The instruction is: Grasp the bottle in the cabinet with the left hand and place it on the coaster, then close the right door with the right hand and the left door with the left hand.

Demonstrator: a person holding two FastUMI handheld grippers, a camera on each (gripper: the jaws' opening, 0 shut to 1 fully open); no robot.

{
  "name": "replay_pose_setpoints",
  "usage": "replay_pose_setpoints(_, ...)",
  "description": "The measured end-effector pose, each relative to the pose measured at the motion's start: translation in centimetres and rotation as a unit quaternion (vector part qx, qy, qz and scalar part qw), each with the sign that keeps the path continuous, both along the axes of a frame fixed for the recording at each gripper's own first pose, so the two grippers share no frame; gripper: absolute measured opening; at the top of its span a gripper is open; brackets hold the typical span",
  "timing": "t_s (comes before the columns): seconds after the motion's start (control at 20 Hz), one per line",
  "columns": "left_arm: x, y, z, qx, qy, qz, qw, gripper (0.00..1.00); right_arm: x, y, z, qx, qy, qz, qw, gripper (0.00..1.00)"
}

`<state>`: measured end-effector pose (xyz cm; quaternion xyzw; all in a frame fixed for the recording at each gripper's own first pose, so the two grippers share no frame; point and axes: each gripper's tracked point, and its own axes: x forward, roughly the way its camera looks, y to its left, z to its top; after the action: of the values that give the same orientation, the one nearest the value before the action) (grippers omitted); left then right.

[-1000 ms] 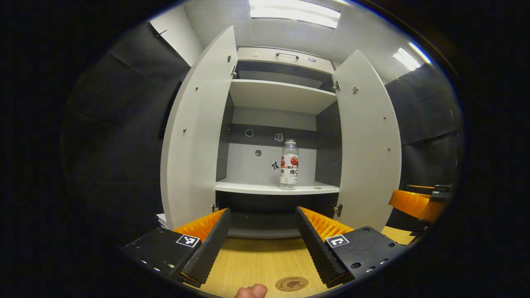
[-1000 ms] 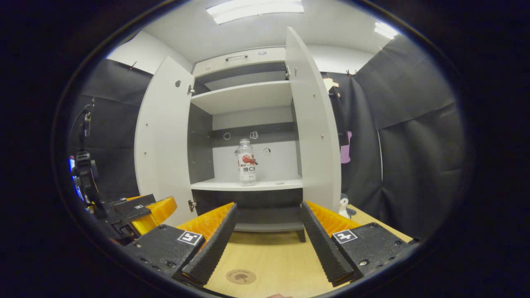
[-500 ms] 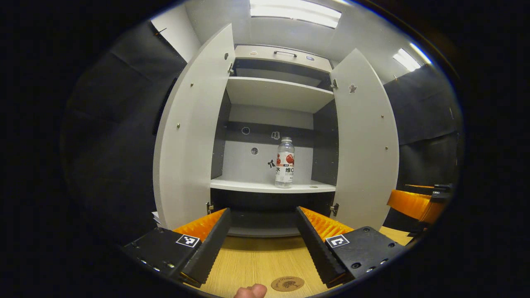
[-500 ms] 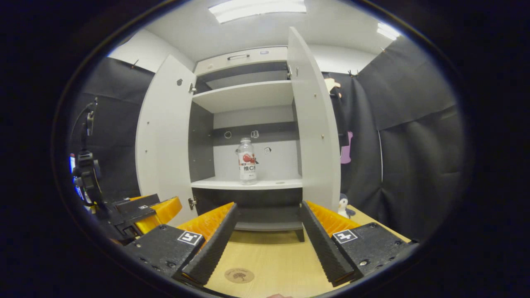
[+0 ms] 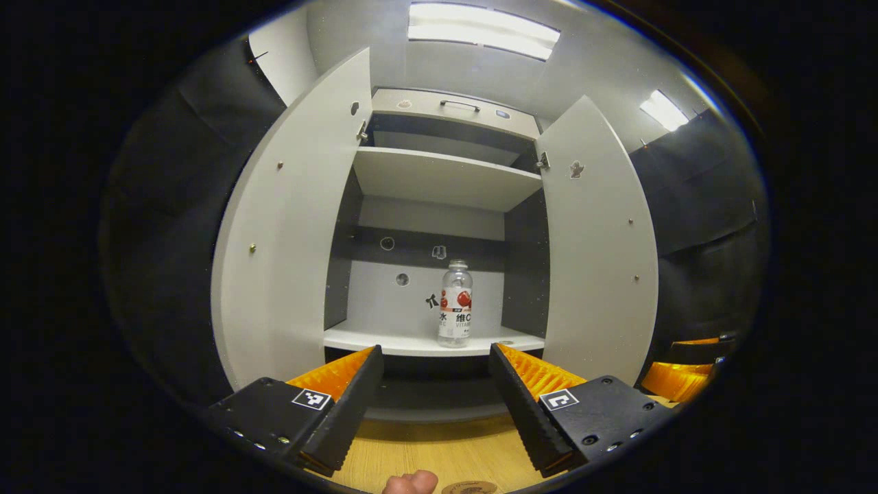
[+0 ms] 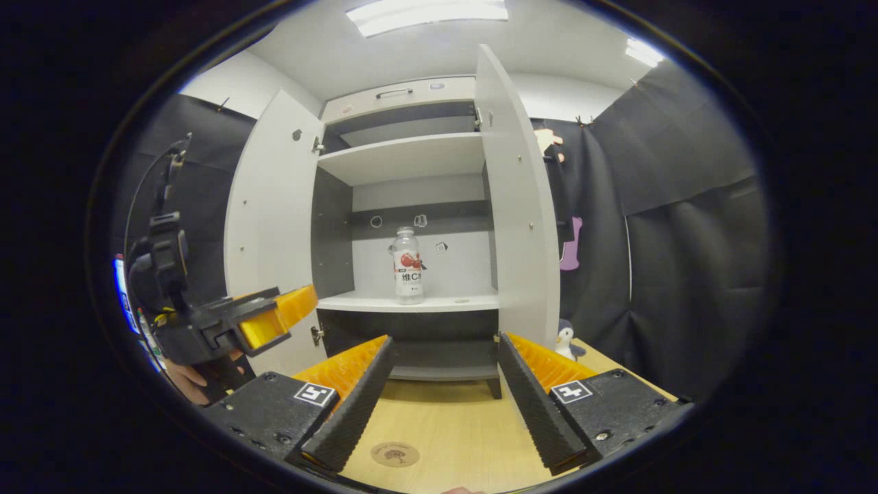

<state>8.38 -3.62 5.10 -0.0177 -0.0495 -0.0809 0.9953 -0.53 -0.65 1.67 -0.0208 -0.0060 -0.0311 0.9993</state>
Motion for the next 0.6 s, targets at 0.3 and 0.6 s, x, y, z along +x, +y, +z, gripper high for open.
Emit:
replay_pose_setpoints(0.3, 5.1, -2.9, 3.6, -0.005, -0.014, -0.034, 0.999, 0.99, -0.4, -0.7, 0.2, 0.008, -0.001, -0.013, 1.0, 0.96)
replay_pose_setpoints(0.6, 11.9, -5.8, 5.3, -0.03, 0.007, -0.068, 0.997, 0.95, -0.5, -1.7, 0.3, 0.02, 0.0, -0.03, 0.999, 0.96)
